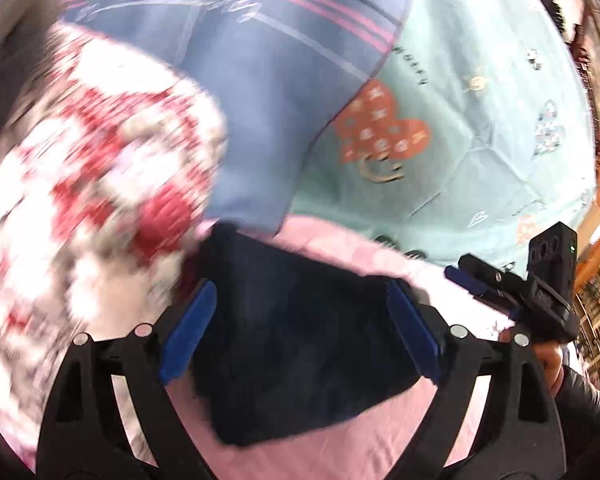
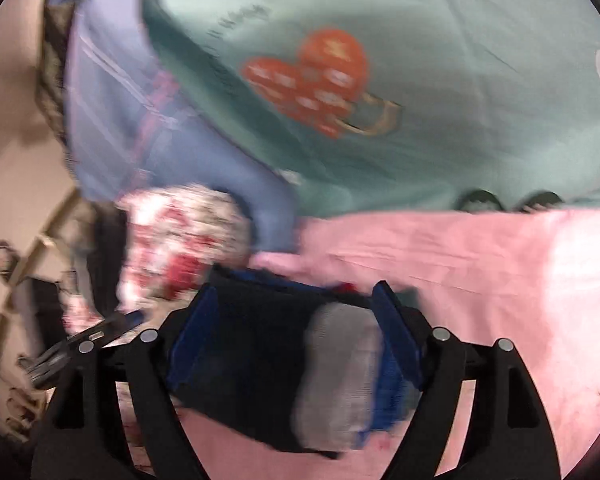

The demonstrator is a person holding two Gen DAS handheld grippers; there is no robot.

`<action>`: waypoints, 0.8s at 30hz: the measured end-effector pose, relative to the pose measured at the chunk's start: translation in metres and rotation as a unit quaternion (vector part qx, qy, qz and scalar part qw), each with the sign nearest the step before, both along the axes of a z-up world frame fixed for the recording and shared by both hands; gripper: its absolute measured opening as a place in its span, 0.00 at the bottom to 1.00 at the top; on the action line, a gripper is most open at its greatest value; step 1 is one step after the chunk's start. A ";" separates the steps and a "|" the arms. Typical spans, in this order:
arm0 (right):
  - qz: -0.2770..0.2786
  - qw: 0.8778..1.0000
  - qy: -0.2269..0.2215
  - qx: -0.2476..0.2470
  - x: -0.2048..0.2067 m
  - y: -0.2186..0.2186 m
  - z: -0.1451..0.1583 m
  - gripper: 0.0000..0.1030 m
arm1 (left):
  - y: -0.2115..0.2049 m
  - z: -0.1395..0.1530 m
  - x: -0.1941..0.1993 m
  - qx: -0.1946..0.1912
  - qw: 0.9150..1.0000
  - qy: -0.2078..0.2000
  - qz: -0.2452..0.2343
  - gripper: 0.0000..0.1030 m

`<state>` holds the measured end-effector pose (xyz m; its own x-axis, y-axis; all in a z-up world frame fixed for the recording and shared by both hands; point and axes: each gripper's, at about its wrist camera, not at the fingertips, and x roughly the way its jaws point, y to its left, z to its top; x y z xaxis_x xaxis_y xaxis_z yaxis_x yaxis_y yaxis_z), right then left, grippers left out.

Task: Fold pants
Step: 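Lower the folded pants onto the blue garment stack and open both grippers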

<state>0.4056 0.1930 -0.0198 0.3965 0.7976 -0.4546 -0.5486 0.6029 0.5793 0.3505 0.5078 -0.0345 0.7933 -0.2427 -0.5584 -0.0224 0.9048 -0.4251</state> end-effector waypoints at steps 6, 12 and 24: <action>0.031 0.998 0.044 -0.019 0.020 0.036 -0.044 0.37 | -0.017 -0.039 0.060 0.020 0.999 0.044 -0.016 0.84; 0.011 0.996 0.082 -0.017 0.043 0.030 -0.088 0.09 | -0.016 -0.085 0.084 0.030 0.995 0.098 -0.011 0.80; 0.044 0.996 -0.040 -0.073 -0.043 0.025 -0.016 0.16 | -0.024 -0.035 0.000 0.031 0.998 0.044 -0.019 0.83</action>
